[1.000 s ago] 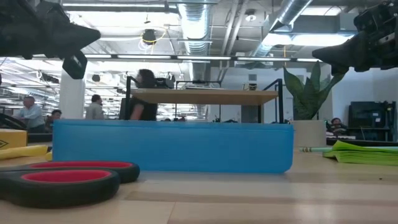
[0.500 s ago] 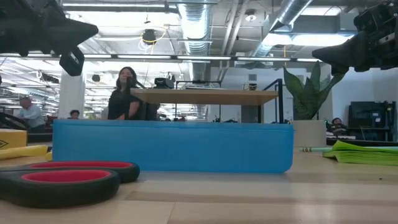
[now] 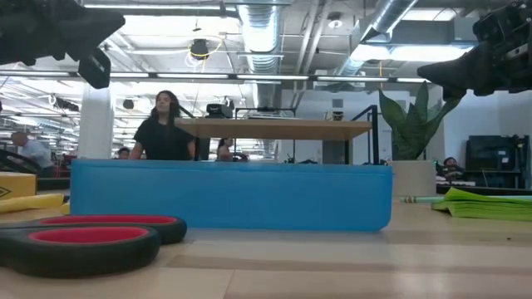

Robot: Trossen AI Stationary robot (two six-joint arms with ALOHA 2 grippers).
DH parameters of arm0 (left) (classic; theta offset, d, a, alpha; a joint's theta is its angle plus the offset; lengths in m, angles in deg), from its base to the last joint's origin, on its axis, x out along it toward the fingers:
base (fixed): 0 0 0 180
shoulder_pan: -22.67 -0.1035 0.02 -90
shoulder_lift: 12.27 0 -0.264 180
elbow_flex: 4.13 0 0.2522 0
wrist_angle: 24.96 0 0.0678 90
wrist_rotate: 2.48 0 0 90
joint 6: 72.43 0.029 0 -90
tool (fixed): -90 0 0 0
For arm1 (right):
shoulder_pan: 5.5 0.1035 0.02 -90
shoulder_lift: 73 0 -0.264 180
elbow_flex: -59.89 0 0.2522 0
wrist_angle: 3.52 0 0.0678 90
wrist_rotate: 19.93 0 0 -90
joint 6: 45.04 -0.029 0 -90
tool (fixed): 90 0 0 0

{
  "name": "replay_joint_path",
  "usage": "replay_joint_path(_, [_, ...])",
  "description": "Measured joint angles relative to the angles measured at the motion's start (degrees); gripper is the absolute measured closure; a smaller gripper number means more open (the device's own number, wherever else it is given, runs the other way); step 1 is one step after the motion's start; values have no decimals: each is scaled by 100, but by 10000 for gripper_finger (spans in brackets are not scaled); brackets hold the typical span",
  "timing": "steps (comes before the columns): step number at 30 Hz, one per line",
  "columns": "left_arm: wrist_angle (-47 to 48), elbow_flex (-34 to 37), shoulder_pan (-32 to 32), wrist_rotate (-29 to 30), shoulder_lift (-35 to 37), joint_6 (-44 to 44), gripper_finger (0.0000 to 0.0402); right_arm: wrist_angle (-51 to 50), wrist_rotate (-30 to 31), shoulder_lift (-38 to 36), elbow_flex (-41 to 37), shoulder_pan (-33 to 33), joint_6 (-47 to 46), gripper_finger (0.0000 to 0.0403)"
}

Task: Pack school essentials
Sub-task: Put the blue pencil into the blue supply box

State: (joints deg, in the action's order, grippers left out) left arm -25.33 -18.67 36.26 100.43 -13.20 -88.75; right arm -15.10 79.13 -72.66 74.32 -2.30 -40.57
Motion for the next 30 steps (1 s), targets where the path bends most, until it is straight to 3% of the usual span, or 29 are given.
replay_joint_path(25, [-1973,-60,125,-50,-1903,388,401,0,0,0,0,2,0,374])
replay_joint_path(30, [-1984,-237,125,-78,-2231,387,401,0,0,0,0,0,0,376])
